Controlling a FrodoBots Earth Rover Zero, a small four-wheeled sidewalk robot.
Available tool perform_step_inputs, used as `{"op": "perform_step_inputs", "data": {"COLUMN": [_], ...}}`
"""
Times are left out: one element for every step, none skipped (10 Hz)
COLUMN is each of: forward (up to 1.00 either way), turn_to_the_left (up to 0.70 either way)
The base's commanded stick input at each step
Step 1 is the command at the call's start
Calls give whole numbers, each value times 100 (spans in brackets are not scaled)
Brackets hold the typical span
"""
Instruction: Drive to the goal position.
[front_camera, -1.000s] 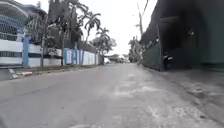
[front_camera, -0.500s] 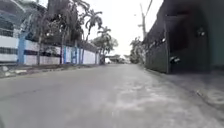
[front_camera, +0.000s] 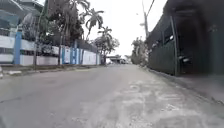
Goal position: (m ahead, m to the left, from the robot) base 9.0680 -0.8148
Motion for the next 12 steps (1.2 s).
{"op": "perform_step_inputs", "data": {"forward": [100, 100, 100, 100, 100, 100, 100, 100, 100, 100, 100, 100], "turn_to_the_left": [0, 0, 0, 0, 0, 0, 0, 0, 0, 0, 0, 0]}}
